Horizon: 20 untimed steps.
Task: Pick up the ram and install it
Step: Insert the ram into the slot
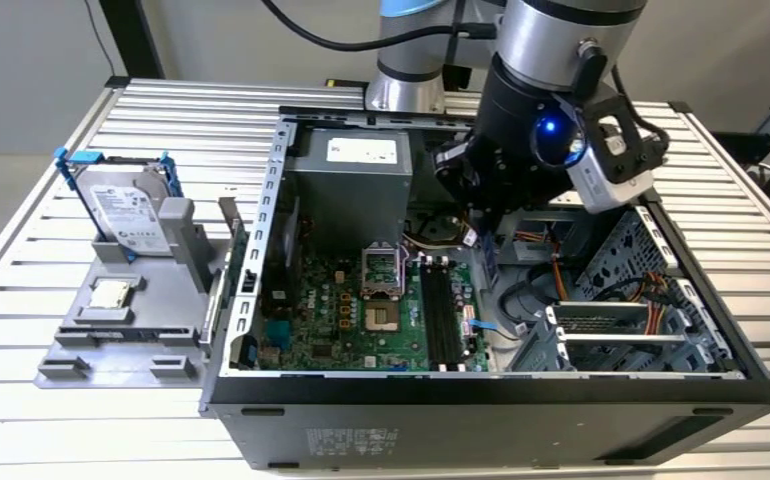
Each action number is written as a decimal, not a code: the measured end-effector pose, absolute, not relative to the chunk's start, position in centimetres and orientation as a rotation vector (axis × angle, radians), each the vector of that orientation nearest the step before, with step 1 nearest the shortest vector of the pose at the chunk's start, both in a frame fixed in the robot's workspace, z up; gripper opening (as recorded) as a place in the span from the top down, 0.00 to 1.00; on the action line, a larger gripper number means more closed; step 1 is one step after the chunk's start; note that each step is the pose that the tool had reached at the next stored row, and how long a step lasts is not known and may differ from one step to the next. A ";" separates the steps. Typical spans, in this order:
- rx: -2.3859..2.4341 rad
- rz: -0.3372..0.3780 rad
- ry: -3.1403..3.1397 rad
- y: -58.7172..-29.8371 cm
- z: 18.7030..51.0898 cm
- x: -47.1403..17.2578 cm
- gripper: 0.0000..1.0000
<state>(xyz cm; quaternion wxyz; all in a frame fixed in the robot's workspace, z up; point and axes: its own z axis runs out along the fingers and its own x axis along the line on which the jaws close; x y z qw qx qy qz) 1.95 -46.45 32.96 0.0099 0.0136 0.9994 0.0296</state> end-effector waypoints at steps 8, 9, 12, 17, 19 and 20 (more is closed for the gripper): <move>0.065 0.059 3.117 -46.4 31.8 1.9 1.00; 0.068 0.058 3.117 -46.4 31.6 1.9 1.00; 0.084 0.057 3.117 -46.4 31.1 1.9 1.00; 0.097 0.056 3.116 -46.4 30.1 1.9 1.00; 0.103 0.056 3.116 -46.4 29.8 1.9 1.00; 0.104 0.056 3.116 -46.4 29.6 1.9 1.00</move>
